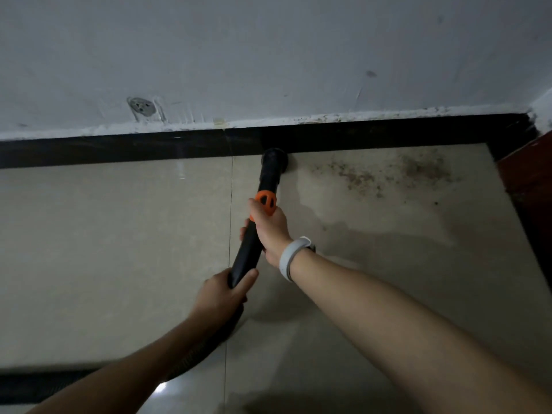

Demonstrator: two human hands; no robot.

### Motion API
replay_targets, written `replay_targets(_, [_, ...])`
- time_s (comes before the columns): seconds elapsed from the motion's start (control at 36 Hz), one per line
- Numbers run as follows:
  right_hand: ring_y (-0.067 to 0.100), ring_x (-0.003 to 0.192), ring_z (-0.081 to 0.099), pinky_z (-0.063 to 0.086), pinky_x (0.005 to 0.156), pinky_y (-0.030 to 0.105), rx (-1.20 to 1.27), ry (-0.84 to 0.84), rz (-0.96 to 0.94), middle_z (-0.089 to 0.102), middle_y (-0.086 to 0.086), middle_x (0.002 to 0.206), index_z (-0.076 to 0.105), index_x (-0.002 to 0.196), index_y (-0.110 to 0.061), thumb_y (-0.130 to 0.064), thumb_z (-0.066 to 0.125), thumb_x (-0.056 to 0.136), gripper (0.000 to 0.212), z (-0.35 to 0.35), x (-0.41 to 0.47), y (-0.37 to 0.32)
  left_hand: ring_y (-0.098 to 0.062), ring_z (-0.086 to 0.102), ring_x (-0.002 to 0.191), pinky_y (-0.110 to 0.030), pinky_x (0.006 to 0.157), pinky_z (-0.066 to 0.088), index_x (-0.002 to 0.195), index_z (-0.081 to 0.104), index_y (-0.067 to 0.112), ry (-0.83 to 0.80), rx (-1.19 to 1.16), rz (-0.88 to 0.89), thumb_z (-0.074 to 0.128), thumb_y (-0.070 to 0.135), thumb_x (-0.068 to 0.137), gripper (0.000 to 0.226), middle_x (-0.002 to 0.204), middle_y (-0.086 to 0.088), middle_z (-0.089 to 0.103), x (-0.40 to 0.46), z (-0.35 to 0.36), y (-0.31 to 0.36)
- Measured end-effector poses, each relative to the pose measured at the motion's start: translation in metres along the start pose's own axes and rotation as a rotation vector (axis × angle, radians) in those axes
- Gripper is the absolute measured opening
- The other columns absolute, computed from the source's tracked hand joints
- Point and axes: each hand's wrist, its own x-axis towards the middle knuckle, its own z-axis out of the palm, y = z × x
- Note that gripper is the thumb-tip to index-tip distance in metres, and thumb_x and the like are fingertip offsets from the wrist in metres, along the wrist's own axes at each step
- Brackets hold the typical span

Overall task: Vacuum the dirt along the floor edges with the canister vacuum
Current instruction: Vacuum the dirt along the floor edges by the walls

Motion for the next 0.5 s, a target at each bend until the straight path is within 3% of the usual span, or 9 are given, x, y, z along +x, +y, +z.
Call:
replay_targets(0.11, [0.018,0.042,0.050,0.047,0.047,0.026,-0.101,0.110,-0.074,0.049,0.002,0.056,0.047,0.076,-0.011,-0.023,0.055,0.095,0.024,-0.003,0.001,-0.001,-0.006,0.062,0.059,-0.020,0.058,0.048,0.079,0.052,0.025,-0.035,-0.020,0.016,0.053,0.047,0.092,0.025,0.065,0.007,0.065,0.001,0.012,0.010])
replay_targets(0.19, [0.016,0.042,0.051,0.048,0.048,0.028,-0.091,0.178,-0.077,0.051,0.002,0.058,0.048,0.087,-0.010,-0.026,0.055,0.095,0.020,-0.012,0.000,-0.003,-0.005,0.062,0.058,-0.018,0.056,0.048,0.081,0.053,0.024,-0.070,-0.029,0.037,0.053,0.048,0.091,0.026,0.064,0.007,0.064,0.005,0.020,0.016])
replay_targets(0.28, [0.017,0.044,0.054,0.048,0.047,0.028,-0.091,0.291,-0.077,0.053,0.004,0.062,0.048,0.100,-0.009,-0.030,0.056,0.095,0.023,-0.028,0.003,-0.011,-0.008,0.066,0.061,-0.025,0.063,0.053,0.079,0.054,0.026,-0.145,-0.038,0.077,0.053,0.053,0.090,0.029,0.065,0.007,0.067,0.011,0.025,0.027])
replay_targets(0.39, [0.025,0.056,0.058,0.056,0.059,0.039,-0.196,0.450,-0.113,0.058,0.010,0.076,0.047,0.112,-0.003,-0.037,0.055,0.093,0.039,-0.041,0.007,-0.024,-0.006,0.064,0.057,-0.021,0.062,0.051,0.074,0.056,0.023,-0.223,-0.096,0.108,0.051,0.053,0.090,0.035,0.062,0.007,0.066,0.014,0.034,0.046])
replay_targets(0.5, [0.028,0.066,0.062,0.059,0.074,0.046,-0.261,0.435,-0.078,0.059,0.012,0.085,0.042,0.122,-0.006,-0.036,0.053,0.095,0.042,-0.042,0.008,-0.034,-0.008,0.065,0.060,-0.022,0.064,0.052,0.077,0.057,0.022,-0.203,-0.152,0.100,0.052,0.054,0.090,0.035,0.065,0.006,0.068,0.013,0.035,0.052])
